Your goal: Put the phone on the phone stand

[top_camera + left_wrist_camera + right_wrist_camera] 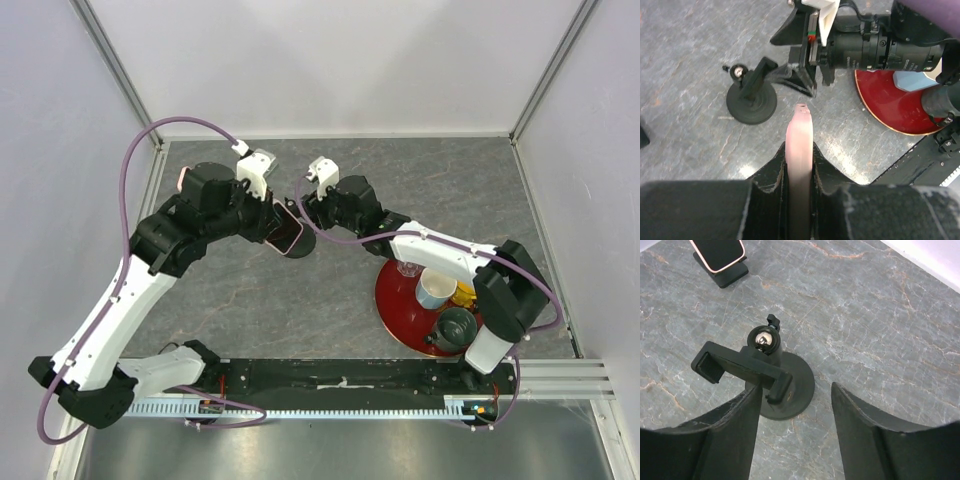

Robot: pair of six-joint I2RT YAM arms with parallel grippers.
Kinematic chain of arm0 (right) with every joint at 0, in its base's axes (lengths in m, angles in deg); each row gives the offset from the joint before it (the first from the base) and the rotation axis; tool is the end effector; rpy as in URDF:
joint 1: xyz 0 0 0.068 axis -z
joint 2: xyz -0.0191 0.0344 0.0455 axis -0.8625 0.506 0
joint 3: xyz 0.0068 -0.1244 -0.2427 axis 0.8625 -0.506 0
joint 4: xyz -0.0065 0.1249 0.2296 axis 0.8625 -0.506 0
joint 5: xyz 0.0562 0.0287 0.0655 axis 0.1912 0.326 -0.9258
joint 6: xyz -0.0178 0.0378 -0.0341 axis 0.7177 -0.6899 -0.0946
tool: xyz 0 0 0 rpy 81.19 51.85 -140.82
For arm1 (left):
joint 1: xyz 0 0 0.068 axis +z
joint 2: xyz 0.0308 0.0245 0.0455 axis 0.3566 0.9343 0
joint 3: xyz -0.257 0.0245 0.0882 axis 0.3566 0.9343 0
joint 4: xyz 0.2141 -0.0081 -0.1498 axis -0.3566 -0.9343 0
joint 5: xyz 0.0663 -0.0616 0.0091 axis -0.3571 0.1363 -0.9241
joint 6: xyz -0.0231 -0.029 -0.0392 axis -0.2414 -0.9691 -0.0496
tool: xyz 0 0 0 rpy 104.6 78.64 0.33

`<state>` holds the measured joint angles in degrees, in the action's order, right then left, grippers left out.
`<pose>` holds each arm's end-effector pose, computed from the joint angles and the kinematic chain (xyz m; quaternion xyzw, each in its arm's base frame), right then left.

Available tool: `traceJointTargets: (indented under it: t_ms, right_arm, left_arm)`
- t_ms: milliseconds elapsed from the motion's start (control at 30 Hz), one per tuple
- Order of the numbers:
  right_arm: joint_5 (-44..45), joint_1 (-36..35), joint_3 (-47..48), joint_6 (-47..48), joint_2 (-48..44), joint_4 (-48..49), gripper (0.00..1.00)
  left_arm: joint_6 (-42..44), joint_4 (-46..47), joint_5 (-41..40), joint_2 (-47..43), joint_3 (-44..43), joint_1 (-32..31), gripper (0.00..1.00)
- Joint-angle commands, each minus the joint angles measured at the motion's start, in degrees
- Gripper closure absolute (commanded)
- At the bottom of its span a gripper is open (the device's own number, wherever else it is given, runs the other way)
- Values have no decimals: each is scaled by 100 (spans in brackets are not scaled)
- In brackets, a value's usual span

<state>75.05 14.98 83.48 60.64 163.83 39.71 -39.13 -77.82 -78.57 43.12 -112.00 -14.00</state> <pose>0.2846 0.2811 0.2764 -0.3183 0.7462 0.2190 0.5422 0.1668 -0.1194 0.4261 0.2351 0.8394 -0.1985 0.4479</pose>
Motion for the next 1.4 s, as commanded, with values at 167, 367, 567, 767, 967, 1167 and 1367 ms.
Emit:
traceJointTargets:
  t_ms: [167, 367, 567, 767, 967, 1167, 1367]
  right_arm:
    - [-199, 945, -697, -942, -1409, -662, 28]
    - [-1167, 1456, -1085, -1057, -1701, -600, 28]
    - [-2127, 1386, -1131, -1198, -1316, 367, 45]
    - [-1355, 789, -489, -900, -613, 227, 53]
    - [-711, 270, -382, -793, -356, 516, 59]
    - [-650, 164, -461, -785, -356, 754, 61]
    - [-263, 147, -418, -715, -330, 736, 61]
  left_arm:
    - [1451, 1284, 1746, 775, -366, 273, 98]
    - [2303, 1249, 2073, 1295, -578, 413, 98]
    - [1973, 1749, 2425, 893, -343, 642, 98]
    - [1445, 1452, 1039, -154, -42, 633, 98]
    - [1075, 1249, 245, -909, 116, 633, 98]
    - [1092, 1205, 288, -902, 72, 633, 98]
    - [1031, 1275, 491, -726, 107, 633, 98]
